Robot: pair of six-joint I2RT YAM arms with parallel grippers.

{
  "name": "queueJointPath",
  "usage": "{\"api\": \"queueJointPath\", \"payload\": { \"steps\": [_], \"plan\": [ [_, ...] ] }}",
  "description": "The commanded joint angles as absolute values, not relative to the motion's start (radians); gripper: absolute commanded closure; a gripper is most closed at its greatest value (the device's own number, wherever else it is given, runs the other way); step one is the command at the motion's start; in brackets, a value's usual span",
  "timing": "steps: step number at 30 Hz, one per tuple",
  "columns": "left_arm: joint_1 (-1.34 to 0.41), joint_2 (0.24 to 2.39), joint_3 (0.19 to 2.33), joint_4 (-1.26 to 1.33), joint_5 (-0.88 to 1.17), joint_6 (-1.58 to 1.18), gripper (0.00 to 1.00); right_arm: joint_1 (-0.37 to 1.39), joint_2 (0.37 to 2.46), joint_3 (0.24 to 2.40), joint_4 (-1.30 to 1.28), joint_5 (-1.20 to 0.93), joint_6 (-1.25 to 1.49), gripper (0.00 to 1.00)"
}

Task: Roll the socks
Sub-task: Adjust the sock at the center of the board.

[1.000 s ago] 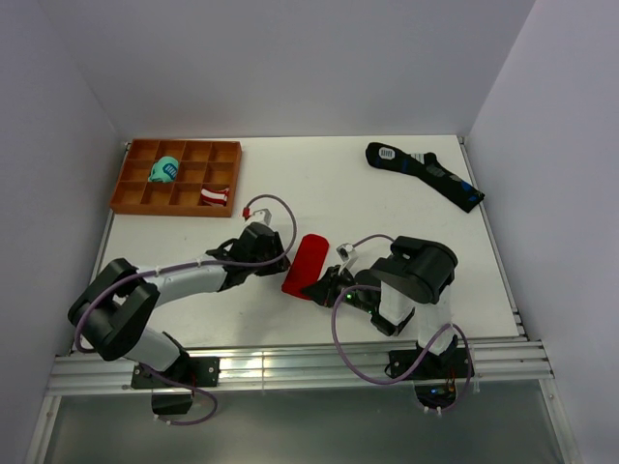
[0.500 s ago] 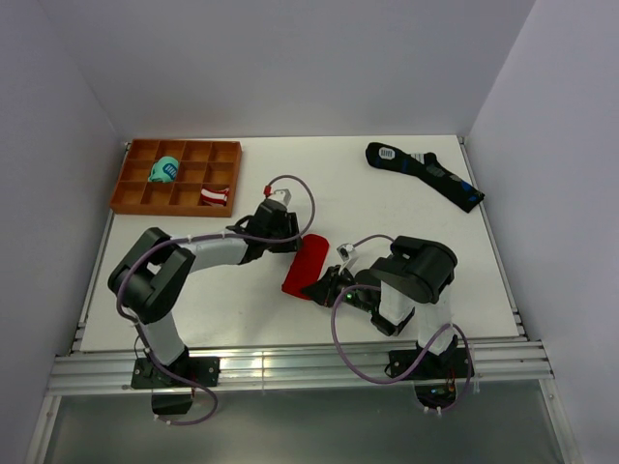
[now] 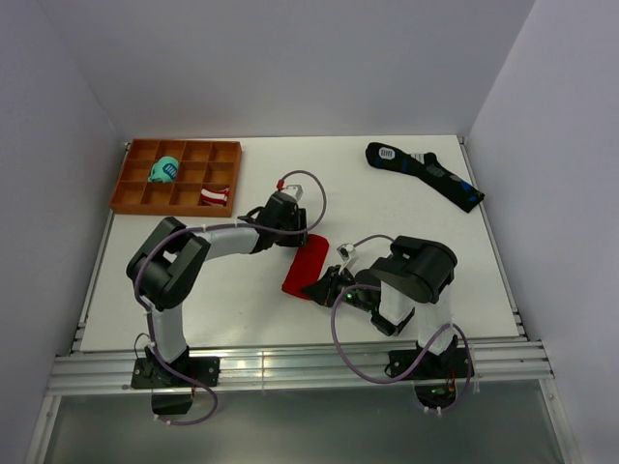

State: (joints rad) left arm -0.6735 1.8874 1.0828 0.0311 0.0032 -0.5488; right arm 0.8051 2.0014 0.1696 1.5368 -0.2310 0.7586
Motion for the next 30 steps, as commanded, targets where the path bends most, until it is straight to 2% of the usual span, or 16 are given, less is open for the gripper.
{"api": "queueJointPath", "payload": {
  "steps": [1,6,14,18,19,21,30],
  "plan": [
    [-0.672,1.91,1.123,0.003,0.005,-0.509,0.52,0.827,2.183,0.058,1.672,-0.281,0.678,0.76],
    [-0.684,1.943,1.143,-0.038,0.005,-0.505,0.54,0.828,2.174,0.058,1.664,-0.278,0.673,0.76],
    [-0.709,2.012,1.19,-0.121,-0.061,-0.506,0.68,0.827,2.167,0.06,1.654,-0.278,0.669,0.76],
    [-0.71,2.036,1.206,-0.15,-0.095,-0.522,0.82,0.827,2.171,0.061,1.655,-0.279,0.669,0.76],
    [-0.71,2.042,1.209,-0.158,-0.104,-0.529,0.91,0.827,2.172,0.061,1.655,-0.281,0.67,0.76],
    [-0.71,2.043,1.213,-0.179,-0.141,-0.545,0.99,0.827,2.174,0.061,1.658,-0.281,0.67,0.76],
    [-0.663,2.006,1.181,-0.236,-0.276,-0.663,1.0,0.828,2.082,0.094,1.504,-0.291,0.663,0.76]
  ]
}}
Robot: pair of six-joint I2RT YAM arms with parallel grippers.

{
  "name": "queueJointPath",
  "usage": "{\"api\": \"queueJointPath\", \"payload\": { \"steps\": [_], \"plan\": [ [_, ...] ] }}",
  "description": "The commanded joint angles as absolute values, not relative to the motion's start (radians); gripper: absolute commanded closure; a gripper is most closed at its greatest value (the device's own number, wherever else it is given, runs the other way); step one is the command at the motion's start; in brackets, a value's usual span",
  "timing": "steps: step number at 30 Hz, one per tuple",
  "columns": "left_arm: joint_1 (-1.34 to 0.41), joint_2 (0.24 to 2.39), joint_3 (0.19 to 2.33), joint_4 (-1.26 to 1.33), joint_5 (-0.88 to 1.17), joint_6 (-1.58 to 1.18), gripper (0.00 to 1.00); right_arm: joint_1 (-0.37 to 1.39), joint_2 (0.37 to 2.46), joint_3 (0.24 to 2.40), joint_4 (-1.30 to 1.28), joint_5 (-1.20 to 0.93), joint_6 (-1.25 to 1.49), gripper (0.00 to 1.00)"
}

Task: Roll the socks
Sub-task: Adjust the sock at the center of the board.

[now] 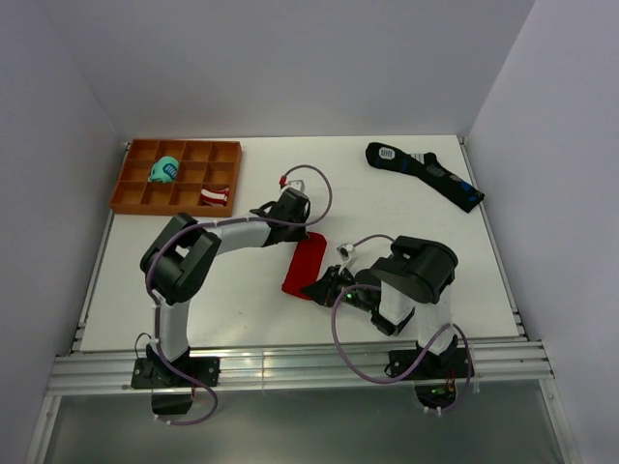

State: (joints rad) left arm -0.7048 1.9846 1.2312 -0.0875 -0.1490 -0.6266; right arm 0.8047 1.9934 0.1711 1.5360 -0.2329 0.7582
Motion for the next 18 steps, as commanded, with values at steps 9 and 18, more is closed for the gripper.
{"api": "queueJointPath", "payload": {
  "steps": [9,18],
  "plan": [
    [-0.598,1.936,1.056,-0.221,-0.348,-0.778,1.0,0.838,1.812,0.234,0.999,-0.261,0.584,0.77],
    [-0.591,1.907,1.006,-0.186,-0.363,-0.819,1.0,0.841,1.703,0.385,0.576,-0.267,0.586,0.8]
  ]
}}
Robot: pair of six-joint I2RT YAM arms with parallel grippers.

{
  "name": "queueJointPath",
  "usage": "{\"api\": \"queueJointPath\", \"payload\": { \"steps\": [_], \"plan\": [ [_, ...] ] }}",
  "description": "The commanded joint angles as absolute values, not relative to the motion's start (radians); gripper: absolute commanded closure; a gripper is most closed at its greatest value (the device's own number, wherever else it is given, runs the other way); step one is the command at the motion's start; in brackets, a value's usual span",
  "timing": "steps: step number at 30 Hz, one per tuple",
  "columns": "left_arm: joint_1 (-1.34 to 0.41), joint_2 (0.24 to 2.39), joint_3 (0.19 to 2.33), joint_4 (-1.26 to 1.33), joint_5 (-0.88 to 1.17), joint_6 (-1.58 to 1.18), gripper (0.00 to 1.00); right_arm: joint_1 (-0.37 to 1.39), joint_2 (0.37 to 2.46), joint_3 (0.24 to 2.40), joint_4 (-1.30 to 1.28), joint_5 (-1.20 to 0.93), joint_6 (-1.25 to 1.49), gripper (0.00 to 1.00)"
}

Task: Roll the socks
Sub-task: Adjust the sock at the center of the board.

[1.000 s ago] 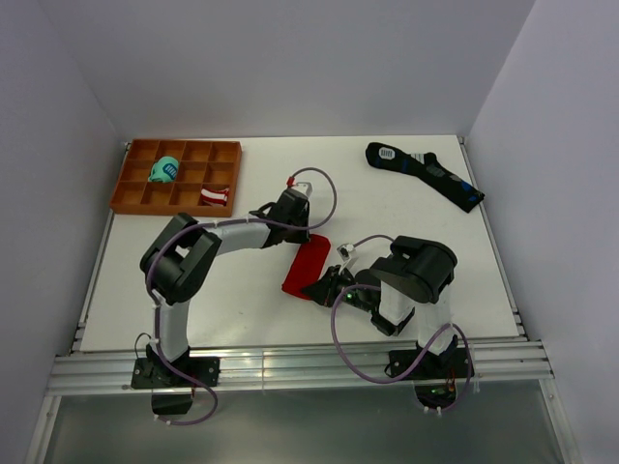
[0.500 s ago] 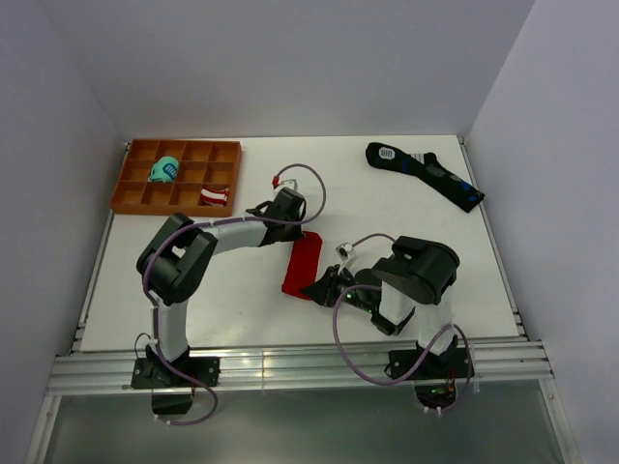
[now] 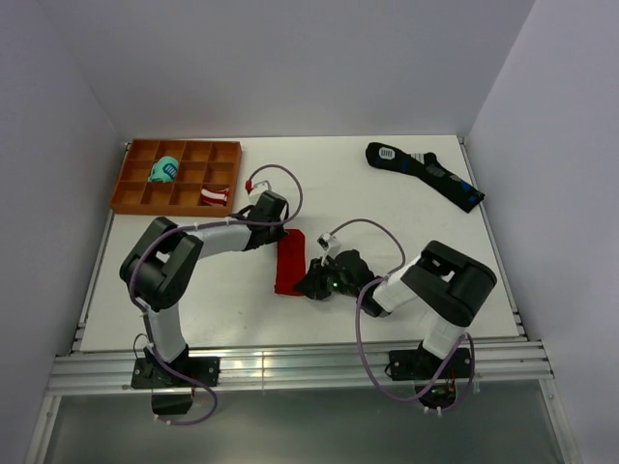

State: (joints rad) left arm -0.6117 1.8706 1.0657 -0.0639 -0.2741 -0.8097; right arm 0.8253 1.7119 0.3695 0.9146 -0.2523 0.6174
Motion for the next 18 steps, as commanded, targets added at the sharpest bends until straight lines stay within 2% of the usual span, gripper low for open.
{"api": "queueJointPath", "payload": {
  "steps": [1,11,18],
  "plan": [
    [-0.589,1.899,1.0,-0.184,-0.373,-0.824,1.0,0.838,1.691,0.397,0.539,-0.262,0.58,0.8],
    [-0.577,1.858,0.943,-0.158,-0.393,-0.854,1.0,0.796,1.669,0.5,0.269,-0.284,0.595,0.84],
    [-0.572,1.841,0.897,-0.109,-0.387,-0.884,1.0,0.739,1.724,0.656,-0.021,-0.376,0.546,0.92]
  ]
}}
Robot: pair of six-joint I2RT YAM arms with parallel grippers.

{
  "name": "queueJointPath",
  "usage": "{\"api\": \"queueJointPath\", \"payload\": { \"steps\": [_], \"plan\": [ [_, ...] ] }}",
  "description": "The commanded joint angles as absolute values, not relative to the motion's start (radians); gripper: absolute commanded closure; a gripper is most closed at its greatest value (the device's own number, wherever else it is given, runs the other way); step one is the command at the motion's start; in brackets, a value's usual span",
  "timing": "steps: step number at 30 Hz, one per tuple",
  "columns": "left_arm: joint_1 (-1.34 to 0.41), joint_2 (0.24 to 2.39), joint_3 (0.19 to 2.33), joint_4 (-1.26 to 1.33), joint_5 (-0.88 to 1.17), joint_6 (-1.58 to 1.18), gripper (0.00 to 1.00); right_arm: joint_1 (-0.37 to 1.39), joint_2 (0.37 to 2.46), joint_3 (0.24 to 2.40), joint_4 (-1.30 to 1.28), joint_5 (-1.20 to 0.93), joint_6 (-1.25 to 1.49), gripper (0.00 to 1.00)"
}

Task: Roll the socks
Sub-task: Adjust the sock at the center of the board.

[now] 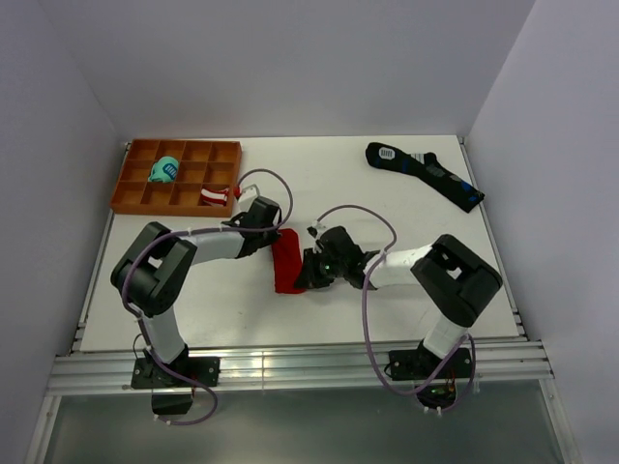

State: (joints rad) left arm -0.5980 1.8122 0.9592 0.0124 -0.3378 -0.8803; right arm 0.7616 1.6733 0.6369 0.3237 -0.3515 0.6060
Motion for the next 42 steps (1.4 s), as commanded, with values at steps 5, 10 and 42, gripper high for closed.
{"api": "queueJointPath", "payload": {
  "steps": [5,10,42],
  "plan": [
    [-0.572,1.829,0.856,-0.066,-0.361,-0.897,1.0,0.703,1.772,0.753,-0.183,-0.411,0.514,0.94],
    [-0.572,1.812,0.818,-0.02,-0.357,-0.919,1.0,0.68,1.815,0.81,-0.267,-0.477,0.503,0.96],
    [-0.656,1.06,0.227,0.465,-0.087,-0.888,0.44,0.63,1.999,0.997,-0.503,-0.584,0.353,0.96]
  ]
}}
